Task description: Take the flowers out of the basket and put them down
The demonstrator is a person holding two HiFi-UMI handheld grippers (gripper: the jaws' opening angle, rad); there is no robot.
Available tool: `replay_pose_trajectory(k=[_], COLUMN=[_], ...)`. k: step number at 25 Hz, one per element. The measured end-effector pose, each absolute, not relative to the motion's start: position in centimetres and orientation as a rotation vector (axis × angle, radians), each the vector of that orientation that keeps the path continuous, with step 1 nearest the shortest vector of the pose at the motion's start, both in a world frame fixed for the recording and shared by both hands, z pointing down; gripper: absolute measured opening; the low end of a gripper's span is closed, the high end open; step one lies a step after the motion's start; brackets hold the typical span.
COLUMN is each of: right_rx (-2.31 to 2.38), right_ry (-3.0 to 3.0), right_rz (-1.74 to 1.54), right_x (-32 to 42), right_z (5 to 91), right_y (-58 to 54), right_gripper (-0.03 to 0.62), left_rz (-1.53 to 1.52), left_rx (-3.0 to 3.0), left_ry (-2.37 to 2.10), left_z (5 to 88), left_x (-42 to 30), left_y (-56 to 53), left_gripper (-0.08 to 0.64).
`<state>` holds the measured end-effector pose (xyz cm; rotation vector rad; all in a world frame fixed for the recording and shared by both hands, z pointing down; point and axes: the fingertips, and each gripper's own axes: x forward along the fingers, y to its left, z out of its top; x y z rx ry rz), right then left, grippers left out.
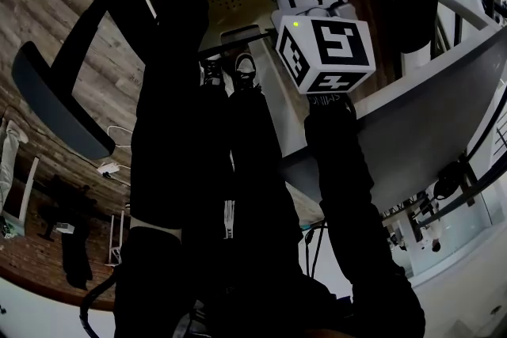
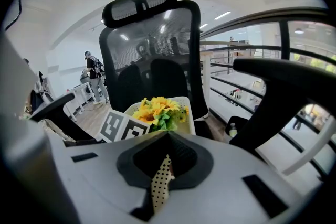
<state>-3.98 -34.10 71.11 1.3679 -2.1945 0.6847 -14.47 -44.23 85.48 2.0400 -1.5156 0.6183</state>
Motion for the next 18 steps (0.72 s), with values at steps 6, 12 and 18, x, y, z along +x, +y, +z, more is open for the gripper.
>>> replay_pose_trajectory(k=[6, 12, 18], right_rx=[1.368, 1.37, 1.362], right_ry=[-2.201, -2.195, -2.196], right_rz=[0.69, 0.693, 0.676], right_x=[-4.1, -4.0, -4.2], right_z=[70.7, 70.9, 70.7], right_y=[-34.1, -34.1, -34.2], right_gripper=[0.014, 0.014, 0.014], left_rz=[0.621, 0.624, 0.551], left_rx=[2.067, 2.071, 2.102], left_ry=[-1.43, -1.398, -1.417], left_z=[86.1, 87.1, 86.9], left_x=[-13.8, -13.1, -12.8], left_y=[-45.0, -45.8, -45.8], left_gripper=[0.489, 0.525, 0.525])
